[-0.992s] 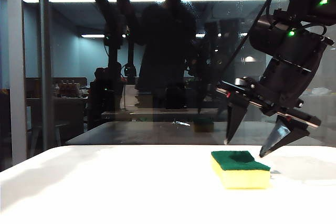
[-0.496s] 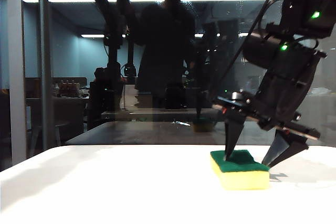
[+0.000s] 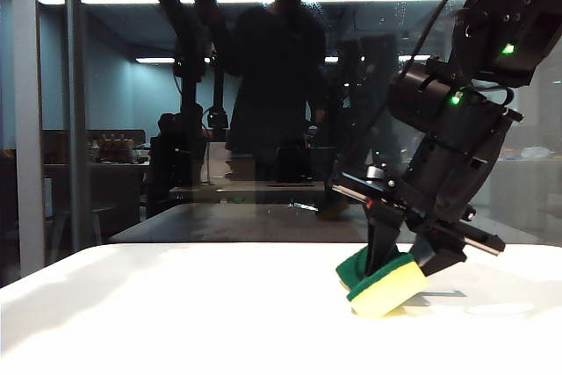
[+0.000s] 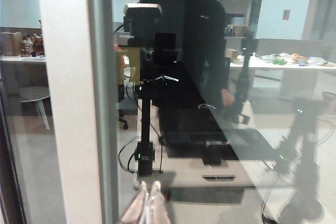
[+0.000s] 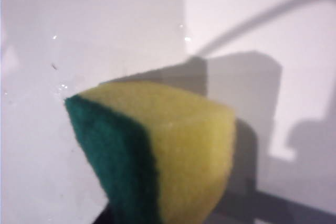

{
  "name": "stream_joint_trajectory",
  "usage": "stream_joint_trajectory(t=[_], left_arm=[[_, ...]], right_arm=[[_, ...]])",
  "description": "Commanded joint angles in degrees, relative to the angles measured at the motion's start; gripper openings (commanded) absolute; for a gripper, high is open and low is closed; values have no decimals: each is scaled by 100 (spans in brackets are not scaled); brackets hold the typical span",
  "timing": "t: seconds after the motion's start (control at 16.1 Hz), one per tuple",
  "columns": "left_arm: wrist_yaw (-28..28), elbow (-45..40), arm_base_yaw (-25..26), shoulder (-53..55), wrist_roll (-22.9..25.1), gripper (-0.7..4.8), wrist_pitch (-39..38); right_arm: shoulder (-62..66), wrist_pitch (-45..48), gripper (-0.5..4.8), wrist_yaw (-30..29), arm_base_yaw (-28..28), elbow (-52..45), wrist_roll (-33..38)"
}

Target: Reach upward to find where there is water on the glass, pick up the sponge from the table, dry the water, and finally place the sponge back on the table.

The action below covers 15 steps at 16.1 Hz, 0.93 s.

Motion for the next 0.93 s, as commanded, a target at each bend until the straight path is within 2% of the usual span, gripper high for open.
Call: stream_joint_trajectory(t=[0.06,0.31,0.93], left_arm=[[-13,31,0,-24,26,-5,59],[-13,31,0,-24,24,-5,59],[-13,31,0,-24,24,-5,46]], right_arm=[[72,-387,3,240,-9,-52,-28],[-107,-426,-9,284,-11,-52,-79],[-1554,-391,-9,275,-15,-50,-466]])
